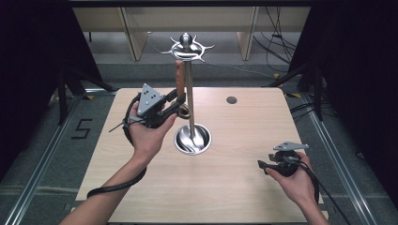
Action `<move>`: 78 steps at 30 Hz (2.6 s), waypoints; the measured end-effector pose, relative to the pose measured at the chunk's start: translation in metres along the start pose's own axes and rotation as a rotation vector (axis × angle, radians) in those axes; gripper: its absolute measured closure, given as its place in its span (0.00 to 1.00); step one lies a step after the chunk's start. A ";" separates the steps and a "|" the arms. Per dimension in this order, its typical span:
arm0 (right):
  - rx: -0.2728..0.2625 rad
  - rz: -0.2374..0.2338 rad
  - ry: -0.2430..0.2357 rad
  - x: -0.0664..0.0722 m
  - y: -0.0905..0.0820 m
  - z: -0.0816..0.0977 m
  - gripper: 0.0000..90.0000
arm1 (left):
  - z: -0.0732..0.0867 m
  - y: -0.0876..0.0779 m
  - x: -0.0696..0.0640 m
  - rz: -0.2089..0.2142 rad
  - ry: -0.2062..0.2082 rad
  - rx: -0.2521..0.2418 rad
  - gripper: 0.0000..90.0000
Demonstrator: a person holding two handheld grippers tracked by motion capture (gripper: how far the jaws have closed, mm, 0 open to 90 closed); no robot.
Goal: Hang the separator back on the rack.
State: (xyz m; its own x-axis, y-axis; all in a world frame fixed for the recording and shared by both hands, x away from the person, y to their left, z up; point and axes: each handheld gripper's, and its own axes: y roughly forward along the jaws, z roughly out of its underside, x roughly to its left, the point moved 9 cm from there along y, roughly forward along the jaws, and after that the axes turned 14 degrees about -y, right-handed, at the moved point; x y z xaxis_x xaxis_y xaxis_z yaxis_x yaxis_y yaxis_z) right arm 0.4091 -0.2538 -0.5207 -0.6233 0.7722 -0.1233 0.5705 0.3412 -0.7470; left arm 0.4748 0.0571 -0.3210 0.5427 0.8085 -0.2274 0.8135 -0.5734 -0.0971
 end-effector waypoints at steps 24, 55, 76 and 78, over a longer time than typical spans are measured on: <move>-0.007 0.003 0.027 -0.001 -0.003 -0.002 0.50 | 0.000 -0.029 0.002 0.043 -0.008 0.040 0.62; -0.061 0.028 -0.009 -0.007 -0.002 -0.005 0.49 | 0.038 -0.095 0.058 -0.018 -0.045 0.100 0.51; -0.027 0.026 0.037 -0.002 -0.004 -0.003 0.48 | 0.080 -0.130 0.085 -0.069 -0.088 0.142 0.49; -0.027 0.028 0.032 -0.003 -0.003 -0.003 0.48 | 0.084 -0.134 0.089 -0.084 -0.088 0.155 0.48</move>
State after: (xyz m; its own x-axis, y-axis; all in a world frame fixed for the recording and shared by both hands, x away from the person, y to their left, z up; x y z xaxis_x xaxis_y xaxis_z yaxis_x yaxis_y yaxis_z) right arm 0.4104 -0.2552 -0.5157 -0.5896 0.7983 -0.1231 0.6023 0.3330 -0.7255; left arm 0.3965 0.1946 -0.4101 0.4483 0.8436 -0.2955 0.8095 -0.5234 -0.2662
